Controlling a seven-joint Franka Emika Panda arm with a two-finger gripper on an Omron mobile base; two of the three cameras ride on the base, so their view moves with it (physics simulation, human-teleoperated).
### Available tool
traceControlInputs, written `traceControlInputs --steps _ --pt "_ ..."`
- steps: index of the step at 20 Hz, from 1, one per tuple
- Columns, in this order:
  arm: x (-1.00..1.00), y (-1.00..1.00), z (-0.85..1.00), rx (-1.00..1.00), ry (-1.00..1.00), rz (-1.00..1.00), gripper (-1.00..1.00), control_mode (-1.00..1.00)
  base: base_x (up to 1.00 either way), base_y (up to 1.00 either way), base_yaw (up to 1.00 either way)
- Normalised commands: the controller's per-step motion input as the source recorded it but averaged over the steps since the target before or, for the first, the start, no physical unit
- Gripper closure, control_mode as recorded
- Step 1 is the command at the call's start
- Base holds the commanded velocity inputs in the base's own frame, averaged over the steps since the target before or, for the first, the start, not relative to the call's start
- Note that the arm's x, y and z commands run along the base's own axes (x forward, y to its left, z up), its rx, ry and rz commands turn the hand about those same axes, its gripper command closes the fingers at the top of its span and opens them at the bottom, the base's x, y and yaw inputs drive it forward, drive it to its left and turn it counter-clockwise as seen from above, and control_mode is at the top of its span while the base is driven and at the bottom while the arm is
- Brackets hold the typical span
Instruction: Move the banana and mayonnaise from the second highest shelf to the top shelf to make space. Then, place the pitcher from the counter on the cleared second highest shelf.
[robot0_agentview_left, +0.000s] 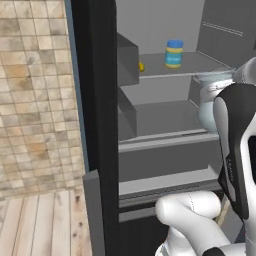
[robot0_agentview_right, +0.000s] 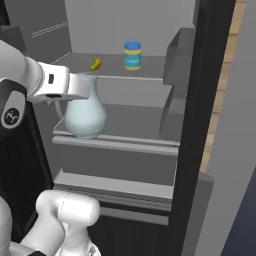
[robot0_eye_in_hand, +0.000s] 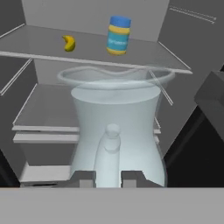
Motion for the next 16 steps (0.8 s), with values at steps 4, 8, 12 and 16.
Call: traceControlInputs --steps 4,8,12,16 --pt "0.0 0.0 0.0 0.0 0.0 0.0 1.0 1.0 0.28 0.05 0.0" --pt "0.0 0.02 -0.05 -0.01 -0.01 0.0 1.0 -1.0 0.0 0.06 0.0" --pt "0.0 0.07 -0.17 -0.02 -0.01 0.0 1.0 -1.0 0.0 0.0 0.0" --pt "0.0 0.07 -0.15 0.0 0.01 0.0 1.0 -1.0 0.0 0.0 0.0"
